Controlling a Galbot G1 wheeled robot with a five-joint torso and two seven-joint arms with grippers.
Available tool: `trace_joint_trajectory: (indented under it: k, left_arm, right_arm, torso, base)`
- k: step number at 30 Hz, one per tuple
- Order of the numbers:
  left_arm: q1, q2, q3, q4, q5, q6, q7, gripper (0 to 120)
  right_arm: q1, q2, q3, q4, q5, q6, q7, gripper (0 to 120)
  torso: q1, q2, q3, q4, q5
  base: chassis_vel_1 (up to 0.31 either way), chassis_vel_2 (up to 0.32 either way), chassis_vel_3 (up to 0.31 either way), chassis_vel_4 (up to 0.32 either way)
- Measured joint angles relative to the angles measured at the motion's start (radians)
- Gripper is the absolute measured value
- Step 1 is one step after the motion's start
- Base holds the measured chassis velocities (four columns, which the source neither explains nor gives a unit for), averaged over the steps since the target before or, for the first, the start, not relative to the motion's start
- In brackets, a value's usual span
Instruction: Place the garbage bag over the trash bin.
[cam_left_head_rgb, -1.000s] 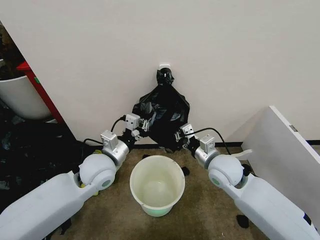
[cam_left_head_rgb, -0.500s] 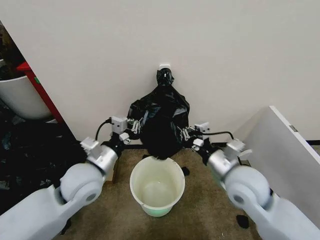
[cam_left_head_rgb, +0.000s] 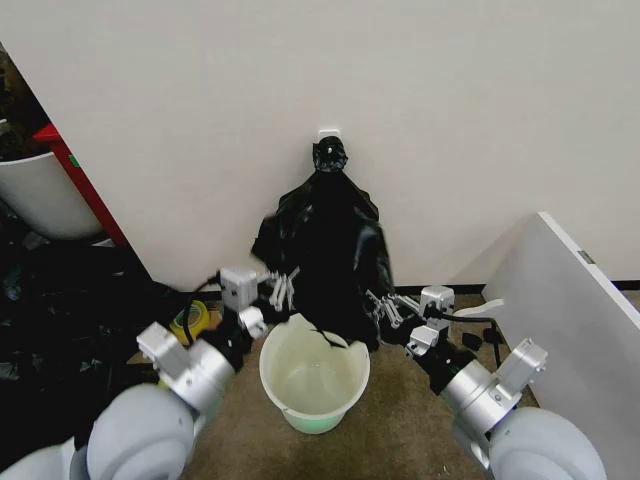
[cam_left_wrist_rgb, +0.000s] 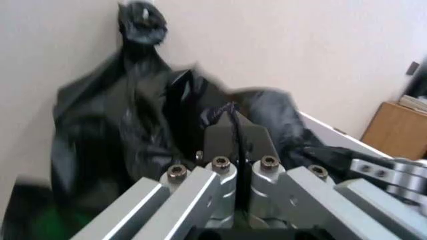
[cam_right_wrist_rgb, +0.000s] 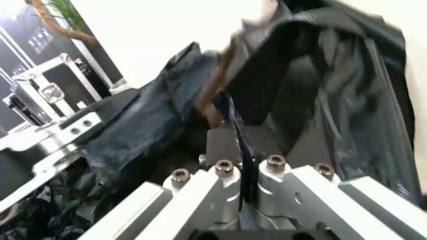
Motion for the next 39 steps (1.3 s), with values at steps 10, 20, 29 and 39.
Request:
trace_joint_trajectory:
  k: [10,20,29,39]
  left_arm:
    - [0.060,-0.049,0.001,0.000,0.023,-0.016,0.004,0]
    - [0.063,-0.178,0.081,0.164,0.107,-0.102,0.053,0]
    - [0.030,-0.272,0.152,0.264,0.126,-0.096,0.031,0]
    - [0.010,-0.333,0.160,0.414,0.120,-0.124,0.015,0]
  right_arm:
    - [-0.069,0.046,-0.030,-0.005,0.003,0.000,0.012,0]
    - [-0.067,0.066,-0.038,-0.007,-0.003,0.020,0.013,0]
    - [-0.045,0.106,-0.032,-0.032,-0.031,0.045,-0.003,0]
    - [-0.067,0.165,-0.083,-0.138,-0.097,0.073,0.003,0]
  torso:
    - [0.000,0.000,0.000,-0.0003,0.0001]
    - [0.000,0.000,0.000,-0.0006,-0.0004]
    - [0.000,0.000,0.000,-0.0005,0.0002]
    - [0.000,0.000,0.000,-0.0004,-0.0002]
  base:
    - [0.000,0.000,0.000,0.000]
    - [0.000,0.000,0.000,0.000]
    - [0.000,0.000,0.000,0.000]
    - [0.000,0.000,0.000,0.000]
